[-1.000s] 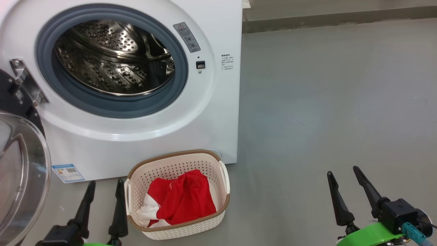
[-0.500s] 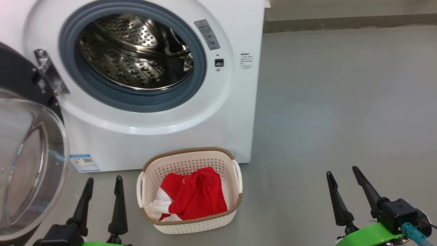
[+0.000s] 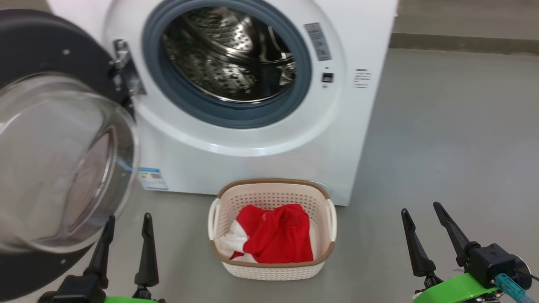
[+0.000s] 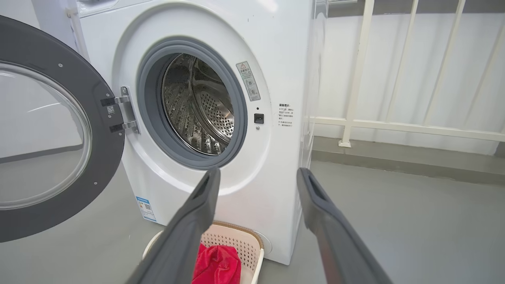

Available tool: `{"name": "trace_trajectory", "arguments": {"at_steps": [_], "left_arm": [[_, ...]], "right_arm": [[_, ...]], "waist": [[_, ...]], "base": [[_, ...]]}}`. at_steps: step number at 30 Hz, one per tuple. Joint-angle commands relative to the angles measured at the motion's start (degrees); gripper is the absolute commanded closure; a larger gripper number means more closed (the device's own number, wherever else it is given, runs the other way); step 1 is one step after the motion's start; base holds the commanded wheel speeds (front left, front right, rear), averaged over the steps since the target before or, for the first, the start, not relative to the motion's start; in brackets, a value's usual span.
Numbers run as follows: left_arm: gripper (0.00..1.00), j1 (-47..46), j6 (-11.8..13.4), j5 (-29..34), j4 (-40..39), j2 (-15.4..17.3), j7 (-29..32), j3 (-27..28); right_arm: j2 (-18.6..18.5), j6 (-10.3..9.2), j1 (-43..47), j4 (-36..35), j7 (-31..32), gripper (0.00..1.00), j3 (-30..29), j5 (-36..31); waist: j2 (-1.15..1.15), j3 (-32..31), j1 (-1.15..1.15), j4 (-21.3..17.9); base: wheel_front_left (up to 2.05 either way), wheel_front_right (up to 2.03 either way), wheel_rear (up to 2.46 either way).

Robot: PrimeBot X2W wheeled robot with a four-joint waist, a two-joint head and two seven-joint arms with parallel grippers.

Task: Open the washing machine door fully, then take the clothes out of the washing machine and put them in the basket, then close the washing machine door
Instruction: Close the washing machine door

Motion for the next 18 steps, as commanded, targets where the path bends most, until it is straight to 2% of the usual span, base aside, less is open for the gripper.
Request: {"name": "trace_trajectory", "arguments": {"at_steps": [1,10,18], "left_arm": [[0.00,-0.4,0.4,0.6,-1.9,0.9,-0.2,1.6],[0.00,-0.4,1.2,1.7,-2.9,2.0,1.1,1.0],[0.00,-0.3,2.6,2.0,-4.1,2.2,1.5,1.1]], "right_arm": [[-0.7,0.36,-1.3,-1.8,-0.4,0.00,1.6,0.3],[-0.7,0.36,-1.4,-3.0,-0.4,0.00,2.3,-0.1],[-0.7,0.36,-1.9,-4.4,-0.4,0.00,3.1,-0.3]], "waist": [[0.00,0.0,0.00,3.2],[0.00,0.3,0.00,9.2],[0.00,0.7,0.00,12.6]], "base": [[0.00,0.00,0.00],[0.00,0.00,0.00],[0.00,0.00,0.00]]}}
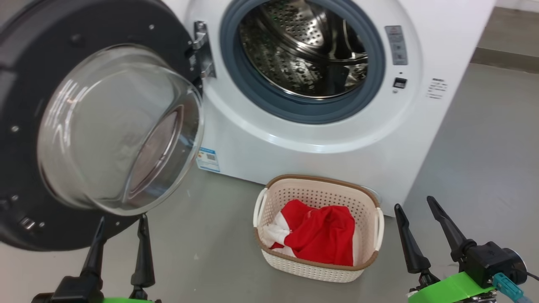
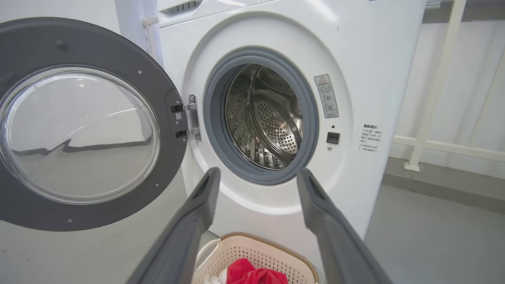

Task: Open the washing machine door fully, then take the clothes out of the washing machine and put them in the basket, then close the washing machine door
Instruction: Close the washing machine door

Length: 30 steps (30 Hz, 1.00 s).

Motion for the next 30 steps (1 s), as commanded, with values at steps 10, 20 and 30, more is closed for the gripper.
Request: {"name": "trace_trajectory", "arguments": {"at_steps": [10,20,30], "left_arm": [[0.00,-0.8,2.3,1.1,-3.1,0.7,0.0,1.9],[0.30,-0.4,3.7,1.2,-4.3,0.9,0.0,2.2],[1.00,-2.3,3.3,-2.1,-8.5,1.4,-1.2,5.3]], "right_arm": [[-0.7,0.35,-1.7,-2.5,-0.4,0.00,1.4,0.0],[-0.7,0.35,-1.6,-2.4,-0.4,0.00,1.4,1.0],[-0.7,0.35,-1.4,-2.0,-0.4,0.00,0.9,2.5]], "waist": [[0.00,0.1,0.00,4.2],[0.00,-0.2,0.00,5.0],[0.00,-0.5,0.00,4.4]], "base": [[0.00,0.00,0.00],[0.00,0.00,0.00],[0.00,0.00,0.00]]}}
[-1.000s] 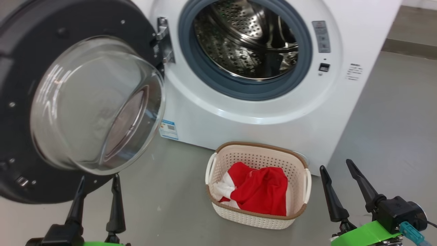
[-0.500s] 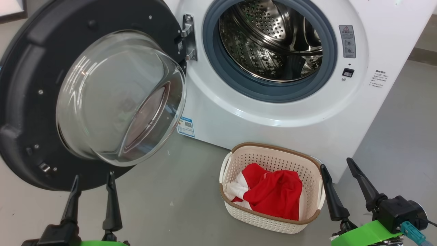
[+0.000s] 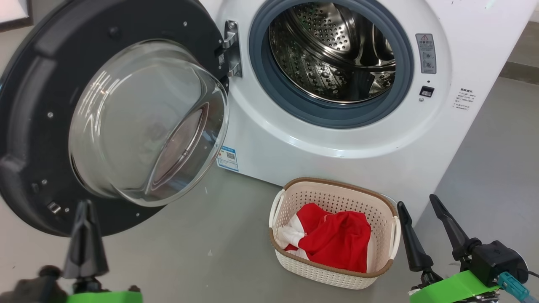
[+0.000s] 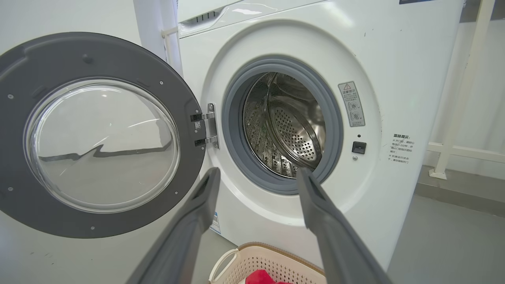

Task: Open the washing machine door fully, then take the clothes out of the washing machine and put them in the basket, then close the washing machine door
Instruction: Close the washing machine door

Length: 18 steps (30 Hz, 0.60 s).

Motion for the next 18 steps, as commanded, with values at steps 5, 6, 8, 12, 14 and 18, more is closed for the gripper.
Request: {"name": "trace_trajectory", "arguments": {"at_steps": [5,6,8,12,14,18], "left_arm": [[1.00,-5.2,-0.9,-4.5,-5.0,1.0,-0.9,5.6],[1.00,-6.1,-1.2,-5.9,-5.4,1.0,-0.9,6.5],[1.00,-8.1,-1.8,-9.0,-5.9,1.1,-1.0,8.5],[1.00,-13.4,-2.3,-18.2,-4.2,1.0,0.3,14.0],[1.00,-16.7,-2.4,-23.1,-2.1,1.3,1.8,16.7],[1.00,-23.3,-2.7,-30.8,3.4,3.7,5.7,21.0]], "right_arm": [[-0.7,0.35,-1.3,-1.2,-0.4,0.00,0.9,0.2],[-0.7,0.35,-1.2,-1.2,-0.4,0.00,0.9,0.2],[-0.7,0.35,-1.1,-1.1,-0.4,0.00,1.1,0.1],[-0.7,0.35,-0.9,-0.8,-0.4,0.00,1.2,-0.3],[-0.7,0.35,-0.9,-0.7,-0.4,0.00,1.2,-0.4],[-0.7,0.35,-0.8,-0.5,-0.4,0.00,1.2,-0.6]], "waist": [[0.00,0.0,0.00,-0.3],[0.00,0.0,0.00,-0.4],[0.00,0.0,0.00,-0.4],[0.00,0.0,0.00,-0.4],[0.00,-0.1,0.00,-0.4],[0.00,-0.1,0.00,-0.5]], "base": [[0.00,0.00,0.00],[0.00,0.00,0.00],[0.00,0.00,0.00],[0.00,0.00,0.00],[0.00,0.00,0.00],[0.00,0.00,0.00]]}}
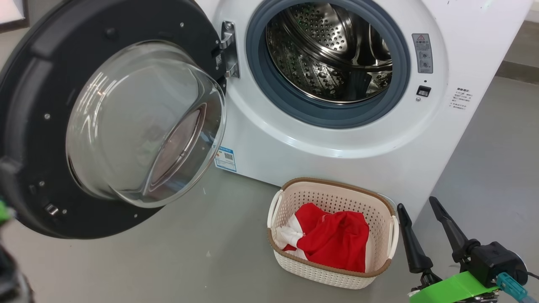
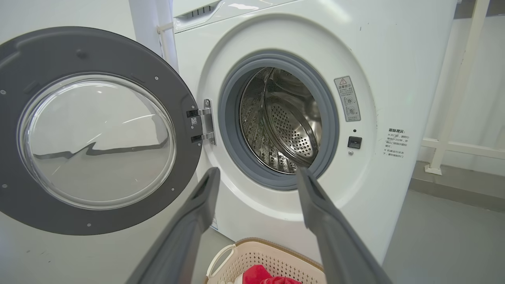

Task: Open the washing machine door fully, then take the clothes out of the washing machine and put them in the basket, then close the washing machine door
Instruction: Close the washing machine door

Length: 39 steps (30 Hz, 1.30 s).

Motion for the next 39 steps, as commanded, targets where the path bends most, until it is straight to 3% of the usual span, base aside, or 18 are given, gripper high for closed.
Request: {"name": "trace_trajectory", "arguments": {"at_steps": [1,4,9,14,23,39], "left_arm": [[1.00,-4.6,-0.4,-3.4,1.4,2.7,2.1,3.2],[1.00,-9.7,0.9,-9.3,7.9,4.3,6.6,6.1],[1.00,-15.1,2.4,-12.8,15.4,7.7,10.8,7.8],[1.00,-21.1,5.1,-16.9,25.2,11.0,19.2,7.9],[1.00,-28.8,7.3,-16.9,40.9,15.8,25.9,5.1],[1.00,-32.1,4.4,-14.7,54.6,19.4,27.3,1.4]], "right_arm": [[-0.7,0.35,-0.9,-1.1,-0.4,0.00,1.3,-0.5],[-0.7,0.35,-0.8,-1.0,-0.4,0.00,1.2,-0.6],[-0.7,0.35,-0.7,-0.9,-0.4,0.00,1.2,-0.6],[-0.7,0.35,-0.5,-0.8,-0.4,0.00,1.5,-0.7],[-0.7,0.35,-0.1,-0.6,-0.4,0.00,1.9,-1.6],[-0.7,0.35,-0.5,-0.2,-0.1,0.00,3.5,-2.5]], "waist": [[0.00,-0.1,0.00,-0.1],[0.00,-0.1,0.00,-0.2],[0.00,-0.2,0.00,-0.4],[0.00,-0.2,0.00,-0.5],[0.00,-0.5,0.00,-0.7],[0.00,-0.1,0.00,-4.3]], "base": [[0.00,0.00,0.00],[0.00,0.00,0.00],[0.00,0.00,0.00],[0.00,0.00,0.00],[0.00,0.00,0.00],[0.00,0.00,0.00]]}}
